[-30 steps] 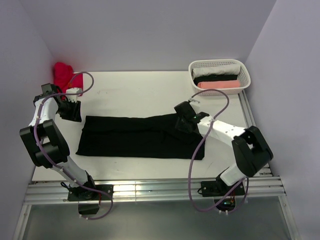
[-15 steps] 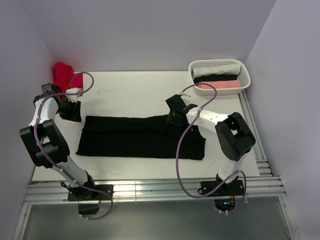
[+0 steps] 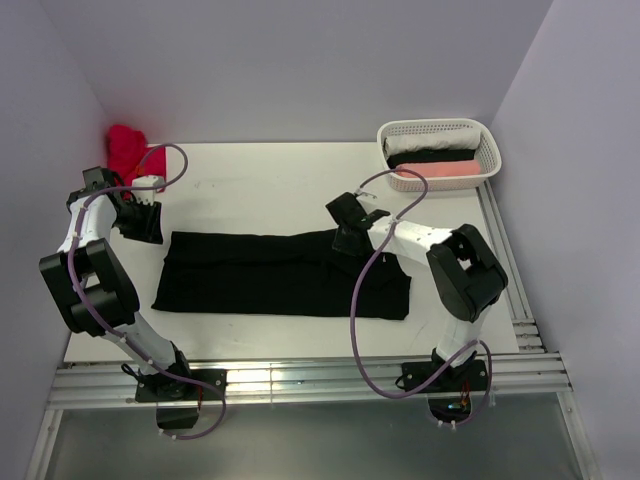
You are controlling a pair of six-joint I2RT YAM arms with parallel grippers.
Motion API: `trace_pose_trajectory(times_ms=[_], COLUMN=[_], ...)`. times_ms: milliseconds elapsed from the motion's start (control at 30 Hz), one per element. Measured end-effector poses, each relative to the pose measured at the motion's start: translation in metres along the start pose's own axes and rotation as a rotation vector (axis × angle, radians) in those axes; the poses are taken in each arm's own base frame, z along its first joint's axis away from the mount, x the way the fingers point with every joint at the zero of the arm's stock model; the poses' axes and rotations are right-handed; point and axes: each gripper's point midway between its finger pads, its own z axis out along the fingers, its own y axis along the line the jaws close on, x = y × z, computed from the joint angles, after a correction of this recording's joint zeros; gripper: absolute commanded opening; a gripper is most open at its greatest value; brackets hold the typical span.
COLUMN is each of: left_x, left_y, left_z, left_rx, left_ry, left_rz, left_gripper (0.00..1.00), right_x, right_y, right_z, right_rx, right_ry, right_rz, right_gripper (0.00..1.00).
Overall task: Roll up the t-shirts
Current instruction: Fold the tshirt
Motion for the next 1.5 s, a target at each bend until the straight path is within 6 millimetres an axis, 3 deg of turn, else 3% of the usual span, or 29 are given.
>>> trace_pose_trajectory(times_ms=[200, 567, 933, 1033, 1067, 1167, 1367, 1500], left_x=[0.000, 0.005, 0.005, 0.005, 0.006, 0.009, 0.011, 0.011], left_y=[0.000, -0.003, -0.003, -0.003, -0.004, -0.005, -0.006, -0.006], left_z=[0.000, 0.003, 0.003, 0.003, 0.003, 0.005, 0.005, 0.005], left_rx=[0.000, 0.012, 0.016, 0.016, 0.018, 0.024, 0.028, 0.028], left_ry=[0.000, 0.009, 0.008, 0.008, 0.010, 0.015, 0.022, 0.021], left_rz=[0.000, -0.002, 0.002, 0.003, 0.003, 0.005, 0.013, 0.013], left_gripper=[0.39, 0.41, 0.41, 0.41, 0.41, 0.41, 0.41, 0.41], right_x=[0.005, 0.001, 0.057, 0.072, 0.076, 0.086, 0.091, 0.076], right_y=[0.002, 0.022, 0.022, 0.021, 0.021, 0.023, 0.026, 0.025], right_z=[-0.013, -0.077, -0.083, -0.081, -0.080, -0.078, -0.084, -0.102], right_rx=[0.005, -0.093, -0.081, -0.072, -0.070, -0.065, -0.076, -0.099], right_ry=[-0.005, -0.092, -0.035, -0.013, -0.007, 0.008, 0.006, -0.038], right_rz=[-0.023, -0.010, -0.051, -0.063, -0.066, -0.075, -0.090, -0.068], right_gripper=[0.00, 0.00, 0.00, 0.13, 0.25, 0.43, 0.51, 0.51])
